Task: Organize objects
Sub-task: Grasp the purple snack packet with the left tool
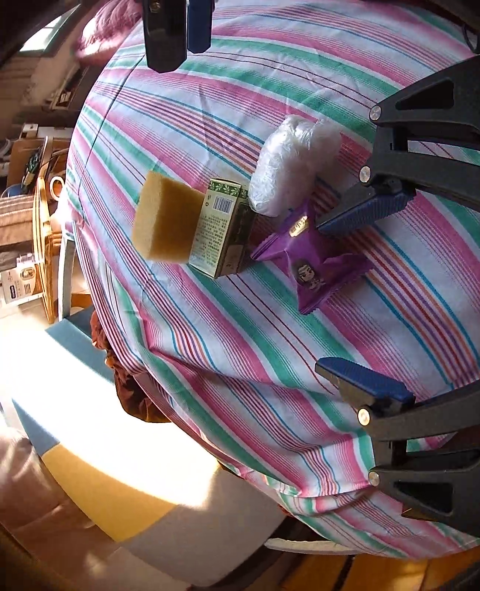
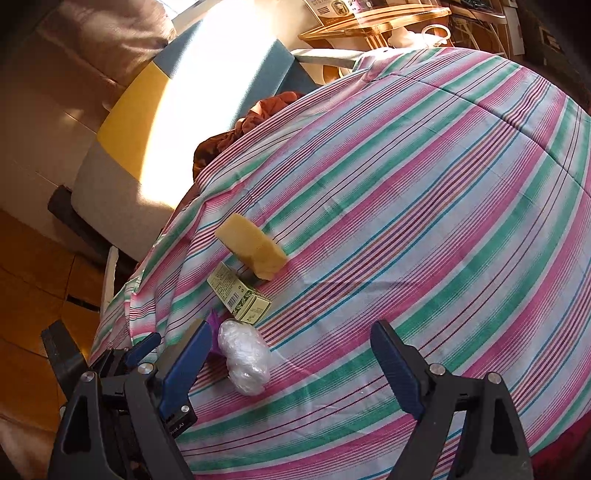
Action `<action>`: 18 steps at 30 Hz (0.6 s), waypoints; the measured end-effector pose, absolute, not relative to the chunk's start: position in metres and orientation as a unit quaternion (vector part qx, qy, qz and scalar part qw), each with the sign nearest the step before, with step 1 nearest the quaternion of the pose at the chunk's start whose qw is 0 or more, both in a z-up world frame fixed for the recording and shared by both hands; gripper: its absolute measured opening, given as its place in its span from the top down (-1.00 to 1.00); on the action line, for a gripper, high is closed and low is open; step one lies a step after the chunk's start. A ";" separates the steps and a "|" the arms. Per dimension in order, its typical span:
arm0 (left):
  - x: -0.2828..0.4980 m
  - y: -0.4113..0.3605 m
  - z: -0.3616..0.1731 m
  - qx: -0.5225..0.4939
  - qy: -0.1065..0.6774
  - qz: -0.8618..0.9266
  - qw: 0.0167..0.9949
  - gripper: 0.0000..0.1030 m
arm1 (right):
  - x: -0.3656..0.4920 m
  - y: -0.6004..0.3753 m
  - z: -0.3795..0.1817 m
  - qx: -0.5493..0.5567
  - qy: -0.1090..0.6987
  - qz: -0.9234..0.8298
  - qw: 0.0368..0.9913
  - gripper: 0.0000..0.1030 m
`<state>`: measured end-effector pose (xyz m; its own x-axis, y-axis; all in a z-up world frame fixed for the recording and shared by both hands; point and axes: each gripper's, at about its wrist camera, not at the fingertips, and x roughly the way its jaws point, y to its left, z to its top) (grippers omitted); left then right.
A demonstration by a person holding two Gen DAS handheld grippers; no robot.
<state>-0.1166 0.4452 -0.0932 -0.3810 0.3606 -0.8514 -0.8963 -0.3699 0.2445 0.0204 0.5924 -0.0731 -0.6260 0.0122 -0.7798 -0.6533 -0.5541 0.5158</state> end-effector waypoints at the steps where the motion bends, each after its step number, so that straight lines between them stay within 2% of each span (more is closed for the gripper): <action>1: -0.117 0.449 -0.094 -0.359 0.378 0.739 0.428 -0.36 | 0.020 0.592 -0.074 -0.380 0.424 0.795 0.209 -0.73; 8: -0.112 0.469 -0.107 -0.345 0.401 0.714 0.459 -0.36 | 0.018 0.592 -0.077 -0.386 0.423 0.793 0.208 -0.73; 10: -0.112 0.471 -0.110 -0.356 0.390 0.710 0.466 -0.20 | 0.017 0.592 -0.078 -0.389 0.421 0.793 0.208 -0.73; 12: -0.112 0.471 -0.114 -0.373 0.379 0.708 0.464 0.29 | 0.015 0.592 -0.080 -0.393 0.418 0.792 0.209 -0.73; 18: -0.116 0.454 -0.114 -0.423 0.298 0.738 0.432 0.34 | 0.012 0.591 -0.083 -0.403 0.405 0.794 0.211 -0.73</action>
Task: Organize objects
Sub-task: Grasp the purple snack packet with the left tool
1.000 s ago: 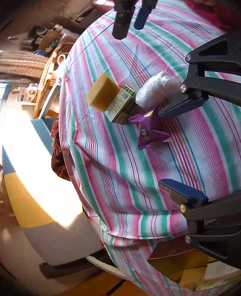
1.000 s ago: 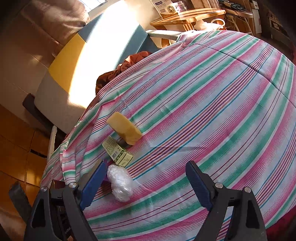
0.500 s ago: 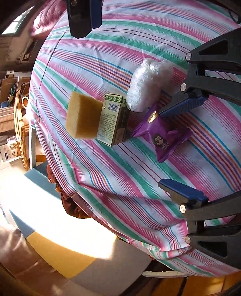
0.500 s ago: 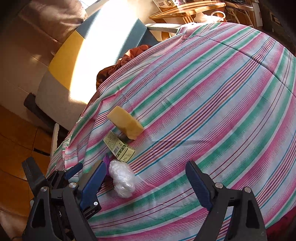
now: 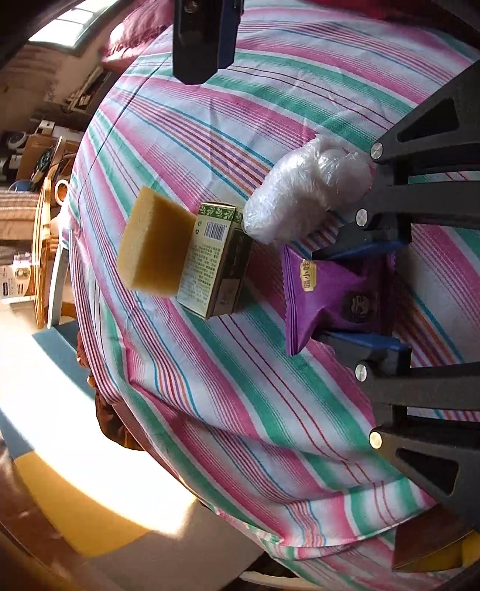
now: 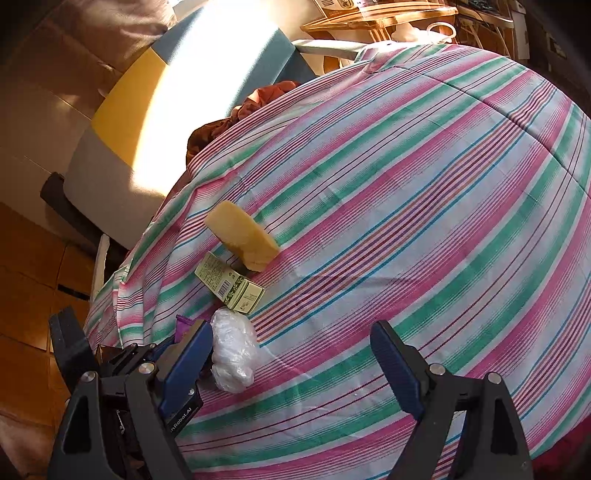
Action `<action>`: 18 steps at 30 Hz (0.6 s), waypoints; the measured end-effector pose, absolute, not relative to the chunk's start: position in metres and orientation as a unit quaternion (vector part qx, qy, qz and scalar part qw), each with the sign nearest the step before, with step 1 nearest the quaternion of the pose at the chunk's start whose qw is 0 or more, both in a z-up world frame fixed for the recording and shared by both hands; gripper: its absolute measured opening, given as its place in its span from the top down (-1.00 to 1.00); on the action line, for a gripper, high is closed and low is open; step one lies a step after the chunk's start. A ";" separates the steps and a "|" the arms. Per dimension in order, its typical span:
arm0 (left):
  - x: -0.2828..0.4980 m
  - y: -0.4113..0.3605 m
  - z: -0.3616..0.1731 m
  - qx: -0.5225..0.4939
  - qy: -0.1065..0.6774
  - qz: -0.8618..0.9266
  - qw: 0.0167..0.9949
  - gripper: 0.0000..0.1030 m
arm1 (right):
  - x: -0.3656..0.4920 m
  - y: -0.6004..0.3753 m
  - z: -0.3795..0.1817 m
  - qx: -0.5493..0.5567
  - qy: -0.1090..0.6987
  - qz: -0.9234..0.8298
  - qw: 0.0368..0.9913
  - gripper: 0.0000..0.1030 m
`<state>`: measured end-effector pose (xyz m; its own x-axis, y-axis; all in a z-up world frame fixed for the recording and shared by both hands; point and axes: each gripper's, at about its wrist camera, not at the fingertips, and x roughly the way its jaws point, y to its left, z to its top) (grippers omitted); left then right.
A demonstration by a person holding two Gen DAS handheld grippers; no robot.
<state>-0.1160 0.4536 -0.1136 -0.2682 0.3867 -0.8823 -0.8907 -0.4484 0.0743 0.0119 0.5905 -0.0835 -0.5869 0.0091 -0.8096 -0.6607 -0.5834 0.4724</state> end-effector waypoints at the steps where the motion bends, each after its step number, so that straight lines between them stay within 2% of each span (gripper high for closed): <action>1: -0.116 0.448 -0.113 -0.429 0.286 0.747 0.419 0.34 | 0.011 0.590 -0.083 -0.402 0.402 0.795 0.209 -0.73; 5: -0.112 0.423 -0.106 -0.452 0.240 0.771 0.379 0.33 | 0.003 0.584 -0.085 -0.406 0.391 0.805 0.187 -0.64; 12: -0.089 0.381 -0.080 -0.447 0.189 0.798 0.357 0.33 | -0.022 0.561 -0.094 -0.430 0.354 0.818 0.143 -0.32; 18: -0.065 0.347 -0.055 -0.434 0.157 0.813 0.356 0.33 | -0.043 0.540 -0.103 -0.450 0.321 0.826 0.110 -0.29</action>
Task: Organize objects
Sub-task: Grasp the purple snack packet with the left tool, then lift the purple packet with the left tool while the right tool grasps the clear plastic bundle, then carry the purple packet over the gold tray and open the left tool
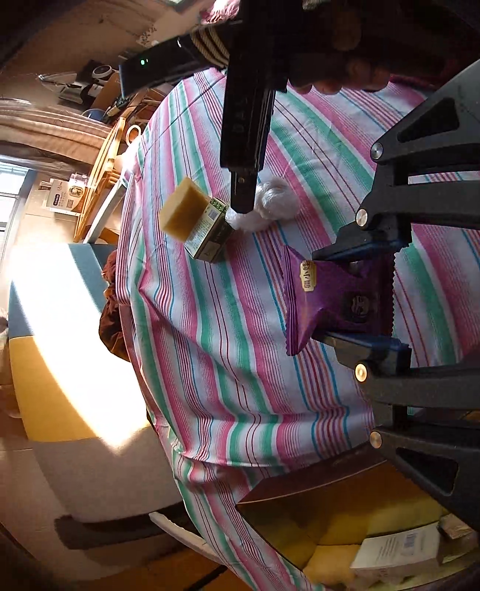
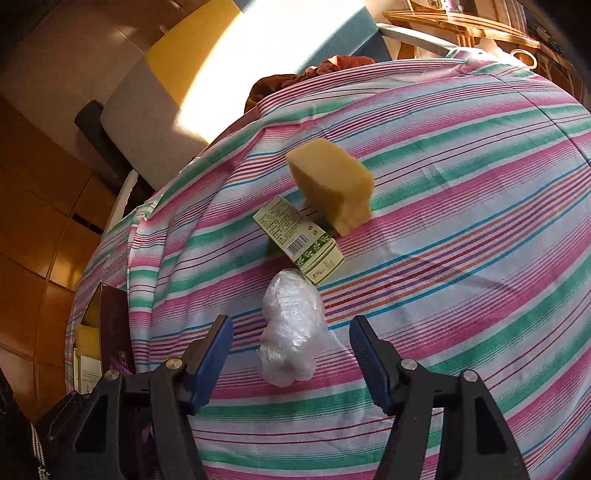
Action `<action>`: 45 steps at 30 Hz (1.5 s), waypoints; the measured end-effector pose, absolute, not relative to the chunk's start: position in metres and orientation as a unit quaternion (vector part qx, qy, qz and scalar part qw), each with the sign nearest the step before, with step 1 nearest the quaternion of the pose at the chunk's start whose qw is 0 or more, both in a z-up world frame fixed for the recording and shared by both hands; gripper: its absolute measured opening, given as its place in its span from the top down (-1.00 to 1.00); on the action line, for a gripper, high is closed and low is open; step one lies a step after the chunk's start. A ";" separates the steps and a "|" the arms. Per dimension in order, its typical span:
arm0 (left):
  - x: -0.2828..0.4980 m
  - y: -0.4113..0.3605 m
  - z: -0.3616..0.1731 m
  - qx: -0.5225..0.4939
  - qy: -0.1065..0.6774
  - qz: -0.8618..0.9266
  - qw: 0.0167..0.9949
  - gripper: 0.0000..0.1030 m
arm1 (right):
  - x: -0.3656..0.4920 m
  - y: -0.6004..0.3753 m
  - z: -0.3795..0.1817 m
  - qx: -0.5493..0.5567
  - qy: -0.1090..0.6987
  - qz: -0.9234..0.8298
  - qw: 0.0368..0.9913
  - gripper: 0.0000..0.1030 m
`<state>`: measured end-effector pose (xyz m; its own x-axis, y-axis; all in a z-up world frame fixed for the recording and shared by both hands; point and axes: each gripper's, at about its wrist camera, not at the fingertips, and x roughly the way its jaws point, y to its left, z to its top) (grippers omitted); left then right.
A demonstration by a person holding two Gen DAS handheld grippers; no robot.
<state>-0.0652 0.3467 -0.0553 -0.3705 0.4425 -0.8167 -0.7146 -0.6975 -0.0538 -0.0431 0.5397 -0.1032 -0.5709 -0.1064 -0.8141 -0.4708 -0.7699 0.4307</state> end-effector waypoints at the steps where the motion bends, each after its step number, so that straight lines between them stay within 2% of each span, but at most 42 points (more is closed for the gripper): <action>1: -0.062 0.342 -0.051 -0.429 0.154 0.816 0.355 0.33 | -0.046 0.535 -0.104 -0.454 0.309 0.829 0.110 -0.29; 3: -0.056 0.332 -0.045 -0.421 0.150 0.823 0.351 0.33 | -0.054 0.528 -0.110 -0.465 0.287 0.830 0.112 -0.27; 5: -0.054 0.319 -0.041 -0.420 0.139 0.828 0.345 0.33 | -0.060 0.522 -0.118 -0.482 0.267 0.826 0.115 -0.15; 6: -0.052 0.312 -0.038 -0.417 0.136 0.832 0.339 0.33 | -0.063 0.519 -0.123 -0.492 0.254 0.824 0.118 -0.01; 7: -0.051 0.305 -0.036 -0.413 0.133 0.837 0.333 0.33 | -0.063 0.517 -0.124 -0.495 0.237 0.826 0.126 0.27; 8: -0.051 0.298 -0.033 -0.409 0.129 0.843 0.327 0.33 | -0.063 0.516 -0.123 -0.493 0.223 0.831 0.133 0.31; 19: -0.048 0.207 -0.007 -0.355 0.113 0.900 0.226 0.33 | -0.058 0.499 -0.119 -0.496 0.204 0.839 0.090 0.33; 27: -0.051 0.156 -0.007 -0.358 0.087 0.912 0.179 0.33 | -0.060 0.479 -0.120 -0.501 0.178 0.844 0.065 0.33; 45: -0.069 0.119 -0.026 -0.395 0.035 0.902 0.168 0.33 | -0.063 0.478 -0.127 -0.512 0.180 0.838 0.056 0.32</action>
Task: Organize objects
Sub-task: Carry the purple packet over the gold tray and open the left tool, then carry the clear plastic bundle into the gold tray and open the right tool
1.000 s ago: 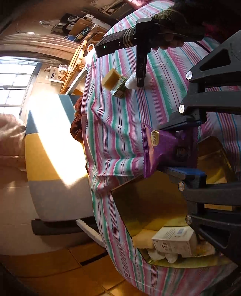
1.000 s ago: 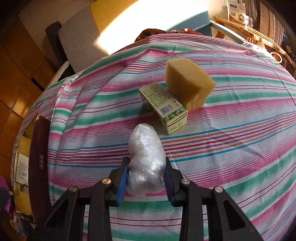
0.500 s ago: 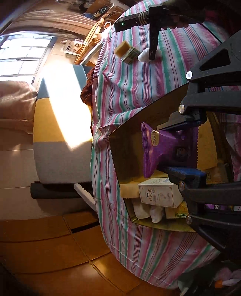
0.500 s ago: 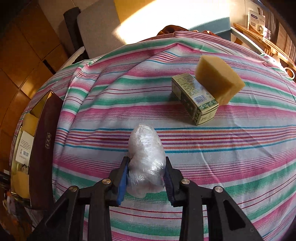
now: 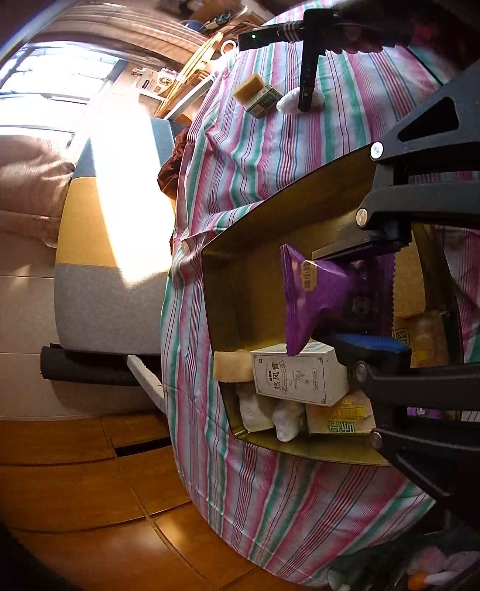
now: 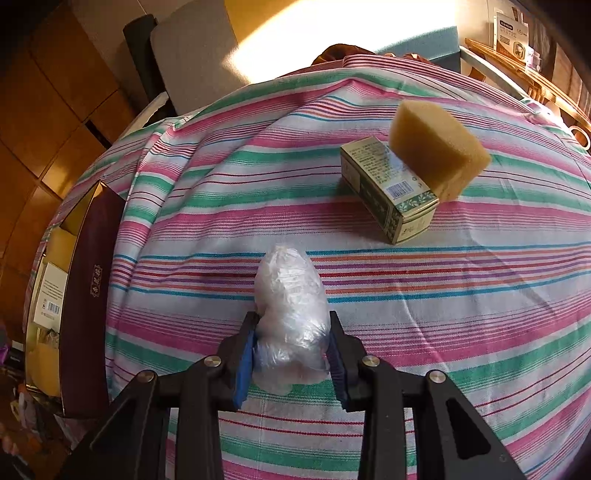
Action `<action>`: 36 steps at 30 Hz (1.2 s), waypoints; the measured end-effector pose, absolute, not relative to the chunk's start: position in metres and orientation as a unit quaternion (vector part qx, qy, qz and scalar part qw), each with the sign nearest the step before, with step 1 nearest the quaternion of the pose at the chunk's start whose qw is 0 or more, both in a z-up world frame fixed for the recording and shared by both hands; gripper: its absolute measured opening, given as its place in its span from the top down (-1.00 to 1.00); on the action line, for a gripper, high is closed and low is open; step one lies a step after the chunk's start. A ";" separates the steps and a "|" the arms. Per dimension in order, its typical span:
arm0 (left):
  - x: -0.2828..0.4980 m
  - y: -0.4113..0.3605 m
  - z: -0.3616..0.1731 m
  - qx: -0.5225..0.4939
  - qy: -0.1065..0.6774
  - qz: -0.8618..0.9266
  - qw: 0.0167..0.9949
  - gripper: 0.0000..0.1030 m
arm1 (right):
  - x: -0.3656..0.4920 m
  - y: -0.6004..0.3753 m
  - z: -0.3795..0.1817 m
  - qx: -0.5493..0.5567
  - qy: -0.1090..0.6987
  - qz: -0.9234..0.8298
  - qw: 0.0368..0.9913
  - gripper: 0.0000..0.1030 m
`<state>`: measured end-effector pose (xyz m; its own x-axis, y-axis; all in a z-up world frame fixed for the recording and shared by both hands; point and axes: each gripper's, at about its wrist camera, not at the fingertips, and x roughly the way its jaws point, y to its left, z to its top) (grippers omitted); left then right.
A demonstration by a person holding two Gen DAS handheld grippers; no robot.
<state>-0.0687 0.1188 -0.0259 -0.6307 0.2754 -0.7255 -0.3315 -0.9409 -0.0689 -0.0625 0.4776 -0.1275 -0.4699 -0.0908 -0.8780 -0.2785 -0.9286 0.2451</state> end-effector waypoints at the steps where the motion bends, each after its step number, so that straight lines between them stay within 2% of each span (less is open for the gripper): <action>1: -0.073 0.116 -0.027 -0.403 0.022 0.898 0.172 0.33 | -0.063 0.478 -0.128 -0.512 0.181 0.838 0.056 0.32; 7: -0.106 0.097 -0.026 -0.441 -0.065 0.874 0.193 0.33 | -0.065 0.472 -0.127 -0.520 0.159 0.837 0.059 0.32; 11: -0.134 0.106 -0.026 -0.461 -0.084 0.859 0.205 0.33 | -0.065 0.470 -0.127 -0.523 0.150 0.837 0.060 0.32; 19: -0.198 0.147 -0.050 -0.496 -0.051 0.845 0.195 0.33 | -0.066 0.468 -0.126 -0.526 0.142 0.836 0.059 0.32; 26: -0.250 0.146 -0.076 -0.501 -0.008 0.857 0.119 0.25 | -0.066 0.468 -0.126 -0.528 0.138 0.836 0.057 0.32; 27: -0.254 0.145 -0.077 -0.497 0.000 0.861 0.110 0.11 | -0.066 0.468 -0.126 -0.528 0.137 0.836 0.057 0.32; 29: -0.255 0.139 -0.075 -0.488 0.000 0.866 0.104 -0.04 | -0.066 0.467 -0.126 -0.528 0.134 0.837 0.057 0.32; 36: -0.215 0.125 -0.050 -0.441 0.021 0.892 0.100 -0.04 | -0.067 0.463 -0.126 -0.527 0.117 0.840 0.061 0.32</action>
<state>-0.2146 0.1254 -0.0505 -0.5916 0.1597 -0.7902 -0.1976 -0.9790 -0.0499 -0.0672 0.4627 -0.1256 -0.4373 -0.0206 -0.8991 -0.2258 -0.9652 0.1319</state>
